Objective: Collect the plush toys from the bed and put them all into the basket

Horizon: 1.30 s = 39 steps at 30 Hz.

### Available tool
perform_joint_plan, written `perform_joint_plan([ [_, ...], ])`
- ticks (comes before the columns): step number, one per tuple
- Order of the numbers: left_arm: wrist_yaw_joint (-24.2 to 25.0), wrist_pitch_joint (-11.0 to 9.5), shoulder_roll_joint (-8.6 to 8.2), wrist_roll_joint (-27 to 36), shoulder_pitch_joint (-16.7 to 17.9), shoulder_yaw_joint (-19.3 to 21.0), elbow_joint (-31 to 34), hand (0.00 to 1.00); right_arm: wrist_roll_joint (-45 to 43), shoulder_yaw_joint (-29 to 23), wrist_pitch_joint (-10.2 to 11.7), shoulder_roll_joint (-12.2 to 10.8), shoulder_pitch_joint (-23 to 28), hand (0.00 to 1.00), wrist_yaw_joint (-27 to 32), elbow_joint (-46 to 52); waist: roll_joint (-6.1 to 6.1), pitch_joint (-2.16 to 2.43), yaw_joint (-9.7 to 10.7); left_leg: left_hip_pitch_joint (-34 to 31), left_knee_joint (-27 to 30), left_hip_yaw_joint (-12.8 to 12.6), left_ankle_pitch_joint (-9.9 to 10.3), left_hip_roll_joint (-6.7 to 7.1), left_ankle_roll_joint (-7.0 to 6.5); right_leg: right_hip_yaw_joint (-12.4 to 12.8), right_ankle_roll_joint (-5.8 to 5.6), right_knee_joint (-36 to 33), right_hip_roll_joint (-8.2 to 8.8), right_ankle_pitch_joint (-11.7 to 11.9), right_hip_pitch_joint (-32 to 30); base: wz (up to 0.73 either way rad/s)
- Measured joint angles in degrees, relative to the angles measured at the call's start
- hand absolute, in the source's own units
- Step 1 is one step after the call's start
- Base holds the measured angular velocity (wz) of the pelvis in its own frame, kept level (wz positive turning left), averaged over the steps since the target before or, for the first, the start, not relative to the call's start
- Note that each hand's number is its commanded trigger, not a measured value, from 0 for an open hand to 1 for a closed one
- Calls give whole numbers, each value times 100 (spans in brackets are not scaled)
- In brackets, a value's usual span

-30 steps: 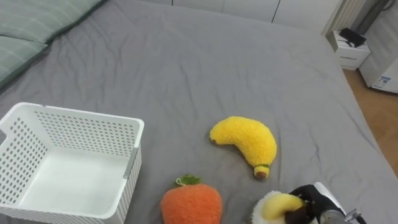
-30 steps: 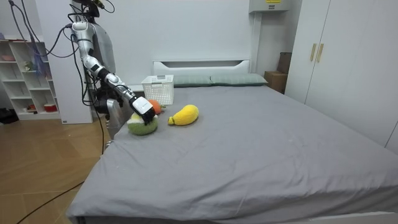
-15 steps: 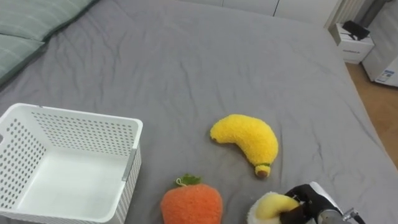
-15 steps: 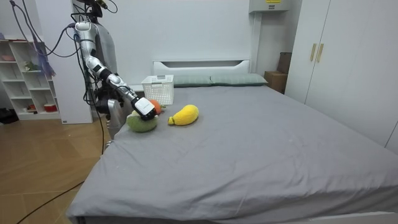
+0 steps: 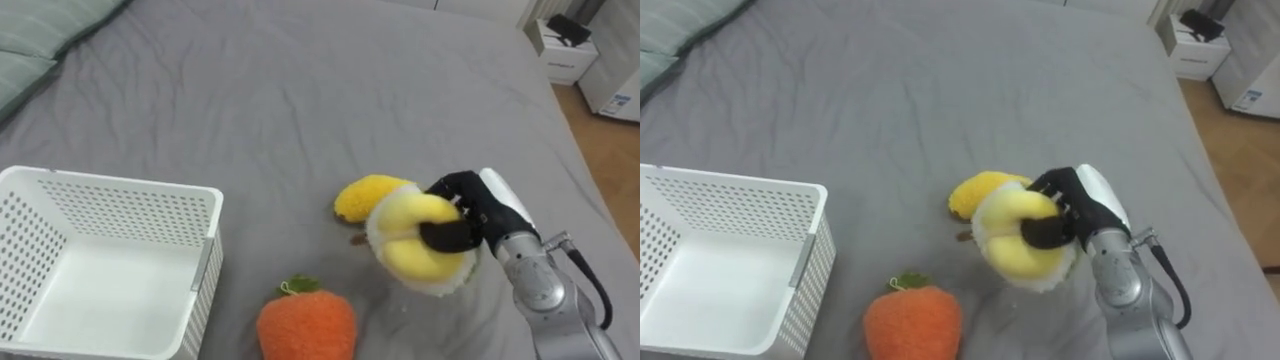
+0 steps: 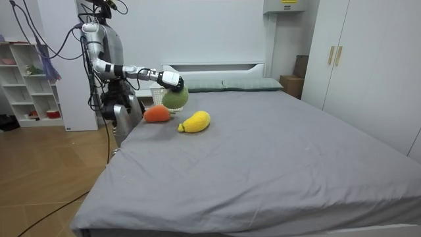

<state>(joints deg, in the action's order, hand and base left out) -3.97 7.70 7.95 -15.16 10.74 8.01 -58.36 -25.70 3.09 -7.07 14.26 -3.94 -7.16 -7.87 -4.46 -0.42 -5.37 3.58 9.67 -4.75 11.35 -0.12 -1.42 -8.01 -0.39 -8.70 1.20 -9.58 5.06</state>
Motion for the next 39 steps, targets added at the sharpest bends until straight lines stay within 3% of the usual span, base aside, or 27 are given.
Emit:
perform_joint_plan([
  [2,2,-43,-1,0,-4,-12,1,0,4,19,-10,-1,-80,100,-57,16,-25,-14,-59,-36,2,43,-1,1,-1,-59,0,-3,4,0,2,10],
  [10,2,-50,-35,-21,-174,4,22,0,41,132,-232,-2,-776,100,-175,235,-66,4,-382,-103,32,70,-5,1,0,-124,2,-2,6,2,-60,2],
  [15,2,-35,-43,4,-202,0,-78,0,141,481,-406,-2,-1191,100,-195,233,-67,2,-624,-110,78,216,-9,48,-7,-342,1,7,73,2,2,14],
  [20,2,3,-42,-7,-136,17,-67,0,317,633,-442,-7,-1414,100,-407,233,-84,-12,-802,-226,127,547,-30,120,-44,-642,-7,7,112,-3,86,30],
  [26,49,243,-50,-64,52,11,65,0,229,704,-561,-15,-1580,100,-409,130,-134,-28,-1101,-345,217,803,-97,210,-63,-932,-36,-5,181,-21,92,25],
  [33,116,370,-46,-74,5,5,198,0,231,1026,-685,-161,-1844,100,-406,68,-235,-62,-1419,-441,222,994,-151,274,-55,-1051,-40,3,193,-23,95,15],
  [39,125,449,-27,-69,-108,3,279,0,234,1380,-800,-269,-2266,100,-411,-339,-311,-66,-1542,-621,330,1259,-187,326,-50,-1268,-41,8,212,-24,67,24],
])
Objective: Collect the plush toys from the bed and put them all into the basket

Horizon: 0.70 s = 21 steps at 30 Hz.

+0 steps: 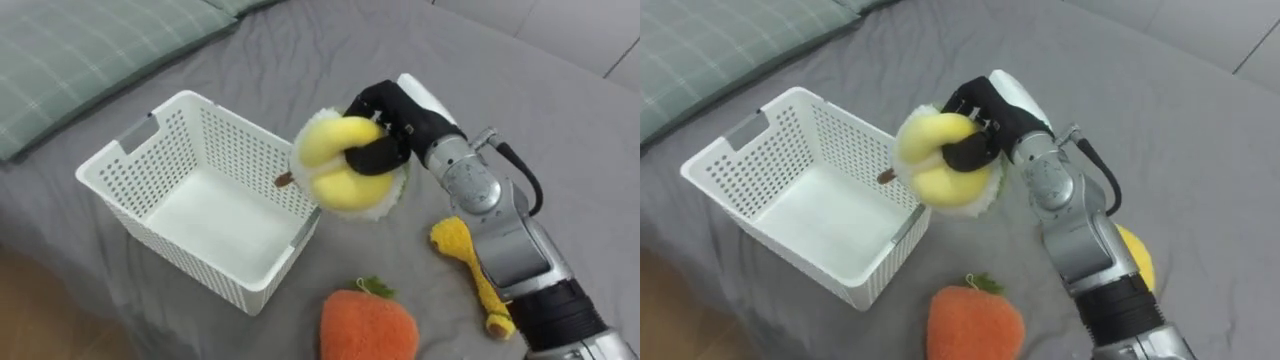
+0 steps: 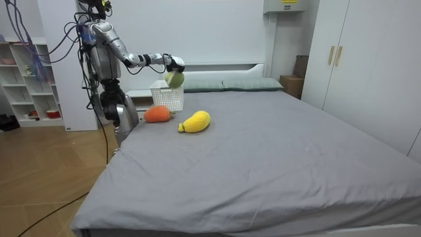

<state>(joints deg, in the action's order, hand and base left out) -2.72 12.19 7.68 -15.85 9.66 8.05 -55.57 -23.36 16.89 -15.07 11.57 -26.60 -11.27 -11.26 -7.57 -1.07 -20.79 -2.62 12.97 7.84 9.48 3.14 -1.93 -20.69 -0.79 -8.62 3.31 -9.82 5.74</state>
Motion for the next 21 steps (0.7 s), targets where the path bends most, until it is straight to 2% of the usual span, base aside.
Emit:
perform_joint_plan([
  [4,0,53,5,8,-7,-30,47,0,-7,3,-7,-67,-163,100,-1,-52,-20,7,-67,-114,45,162,-38,63,-3,-127,-15,0,28,-9,-27,22],
  [6,-1,72,4,8,-28,-32,56,0,-24,3,-20,-108,-219,53,-1,-99,-38,15,-124,-182,73,197,-42,78,-4,-155,-24,-3,33,-15,-64,13],
  [7,-1,78,4,5,-32,-32,56,0,-29,3,-79,-153,-280,27,-1,-128,-44,11,-173,-197,73,204,-47,82,-5,-154,-24,-1,34,-15,-77,7],
  [8,-1,109,5,1,-29,-14,53,0,-57,22,-138,-204,-346,10,4,-146,-48,13,-214,-205,73,237,-51,96,-7,-197,-28,1,43,-17,-74,8],
  [9,-1,132,3,0,-40,13,51,0,-106,60,-152,-203,-376,2,10,-146,-51,14,-244,-210,73,249,-54,125,-8,-226,-31,1,49,-19,-75,12],
  [14,1,240,-1,-6,-141,118,62,0,-190,275,-221,-207,-574,0,17,-148,-84,15,-488,-265,67,416,-120,173,-23,-316,-43,26,71,-27,-86,18],
  [21,8,295,7,-2,-108,226,191,0,-159,315,-258,-203,-579,0,54,-433,-152,-18,-620,-318,86,659,-184,253,-8,-327,-51,0,86,-31,-58,19],
])
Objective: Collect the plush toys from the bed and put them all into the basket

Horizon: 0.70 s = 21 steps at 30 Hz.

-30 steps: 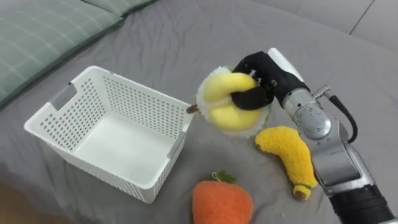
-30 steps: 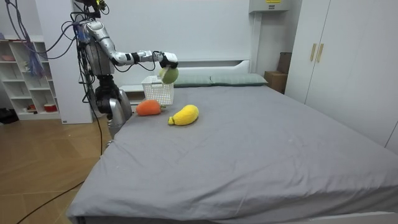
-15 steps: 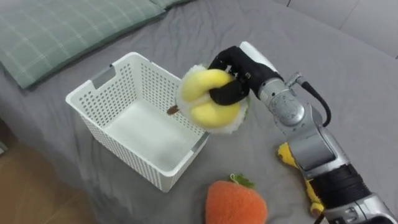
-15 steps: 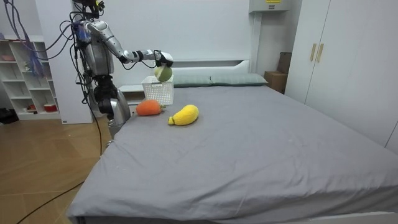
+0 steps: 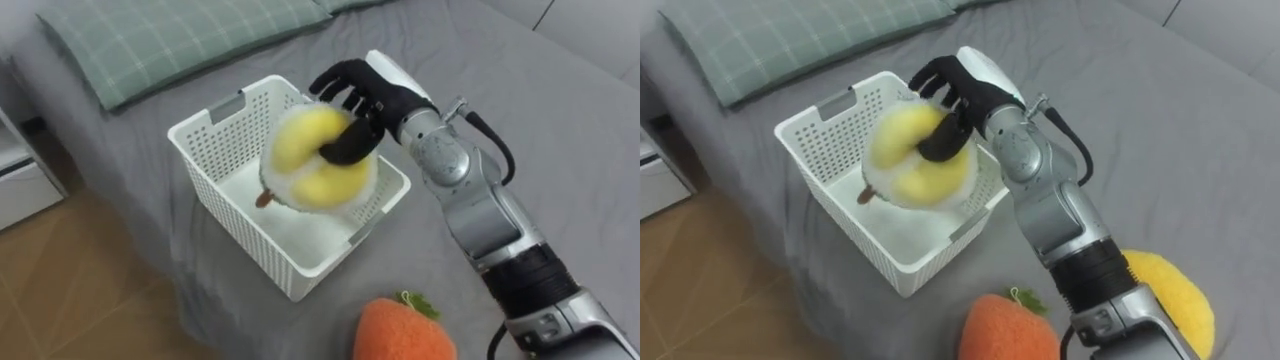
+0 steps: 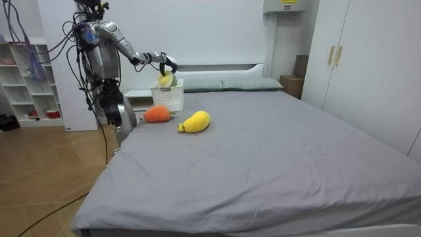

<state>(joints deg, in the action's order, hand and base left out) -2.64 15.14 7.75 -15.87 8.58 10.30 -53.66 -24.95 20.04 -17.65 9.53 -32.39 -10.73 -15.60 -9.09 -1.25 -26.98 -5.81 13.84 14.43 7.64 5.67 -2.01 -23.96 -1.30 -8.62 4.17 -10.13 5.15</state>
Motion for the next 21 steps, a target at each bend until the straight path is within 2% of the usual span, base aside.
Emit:
perform_joint_plan([
  [3,0,2,11,-1,1,0,88,0,24,0,4,-2,0,0,3,-17,-13,-6,-6,-12,0,10,-28,5,22,16,-15,-15,7,-10,-23,7],
  [7,-13,-11,82,-1,-4,9,88,0,107,0,16,1,0,0,30,-18,-59,10,0,1,-5,0,-46,7,6,32,-17,-2,4,-12,-14,0],
  [11,-29,-59,80,1,-29,11,88,0,125,-3,147,41,-1,0,218,-173,-61,11,13,9,-21,0,-50,8,0,40,-16,-2,4,-11,-9,0],
  [15,-52,-76,68,0,-28,-5,88,0,200,-10,170,90,-1,0,307,-289,-64,8,91,2,-31,-5,-49,7,0,55,-16,-2,4,-11,-23,0],
  [21,-52,-62,62,-2,-30,-4,84,0,199,-16,174,176,-1,0,350,-357,-95,-7,160,79,-78,-155,-45,-23,-6,261,-13,-4,-14,-9,-33,-14],
])
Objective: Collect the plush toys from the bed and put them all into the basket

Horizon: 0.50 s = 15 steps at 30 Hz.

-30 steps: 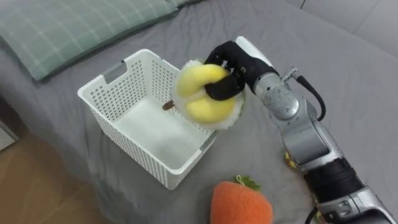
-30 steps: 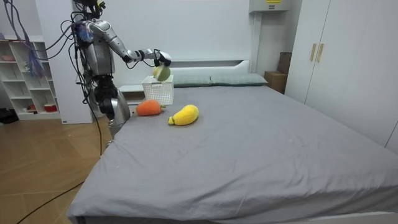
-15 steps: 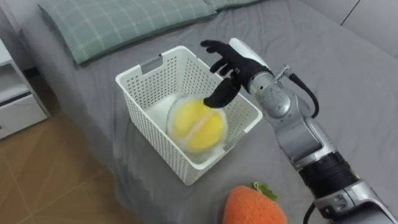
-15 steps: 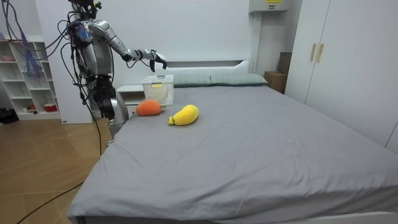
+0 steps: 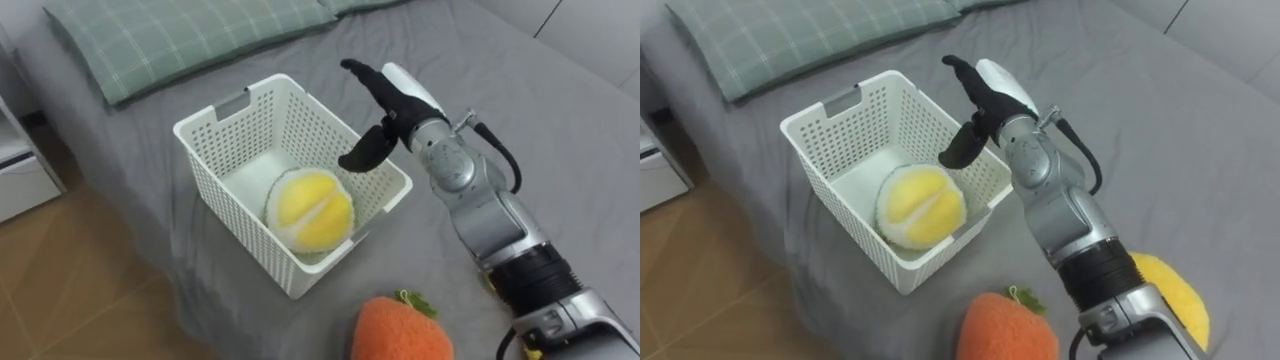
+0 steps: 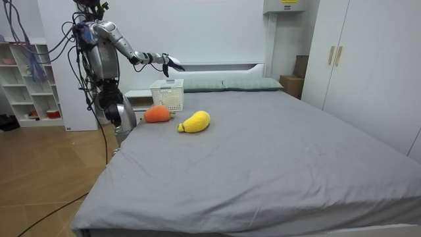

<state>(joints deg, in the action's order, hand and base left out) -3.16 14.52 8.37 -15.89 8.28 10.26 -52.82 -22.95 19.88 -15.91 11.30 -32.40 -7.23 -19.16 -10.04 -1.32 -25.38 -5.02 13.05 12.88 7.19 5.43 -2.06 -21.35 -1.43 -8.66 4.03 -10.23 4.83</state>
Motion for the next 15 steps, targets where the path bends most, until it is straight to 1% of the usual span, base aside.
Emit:
perform_joint_plan([
  [2,0,-1,0,-1,-12,0,0,0,0,0,0,4,0,0,1,-40,2,-1,10,54,-47,-80,3,-36,-4,87,2,-6,-4,3,2,-18],
  [4,0,-1,2,0,-15,4,-1,0,-7,-1,0,11,0,0,3,-57,9,-5,10,75,-47,-147,20,-62,-11,118,13,-8,-8,12,2,-17],
  [5,0,-1,0,2,-14,2,-2,0,-7,-3,0,24,0,0,3,-73,35,-24,26,78,-38,-162,33,-67,-12,131,15,-8,-11,14,2,-12],
  [7,0,3,-10,5,-13,1,-2,0,-7,-23,-1,50,0,0,2,-74,35,-24,85,81,-35,-179,40,-69,-17,152,15,-8,-10,16,-2,-5],
  [8,-1,8,-22,17,-12,-3,-6,0,6,-51,-1,68,0,0,1,-73,66,-44,121,86,-31,-184,45,-69,-21,165,15,-9,-9,17,1,-4],
  [9,-2,9,-28,16,-12,-10,-6,0,7,-62,-1,83,0,0,1,-74,71,-47,137,87,-30,-189,45,-69,-22,177,15,-10,-9,18,-2,-7],
  [10,-12,9,-34,43,-13,-52,-5,0,27,-84,-1,123,0,0,1,-74,84,-52,153,87,-31,-228,47,-78,-25,241,13,-17,-12,20,-22,-12],
  [11,-16,10,-43,55,-12,-63,-5,0,30,-86,0,148,0,0,1,-74,97,-54,160,90,-32,-261,50,-86,-28,270,14,-19,-14,23,-30,-18],
  [13,-19,24,-77,68,15,-96,-5,0,90,-111,1,252,3,0,2,-90,169,-54,235,142,-37,-363,62,-107,-47,372,5,-25,-14,36,-28,-25],
  [14,-19,28,-77,66,40,-93,-5,0,107,-119,2,290,5,0,1,-89,204,-49,280,183,-45,-447,73,-125,-60,423,1,-26,-12,40,-17,-26],
  [15,-18,30,-75,66,43,-91,-5,0,107,-140,5,303,5,0,1,-88,217,-42,310,190,-48,-478,78,-133,-65,441,1,-28,-12,40,-17,-26],
])
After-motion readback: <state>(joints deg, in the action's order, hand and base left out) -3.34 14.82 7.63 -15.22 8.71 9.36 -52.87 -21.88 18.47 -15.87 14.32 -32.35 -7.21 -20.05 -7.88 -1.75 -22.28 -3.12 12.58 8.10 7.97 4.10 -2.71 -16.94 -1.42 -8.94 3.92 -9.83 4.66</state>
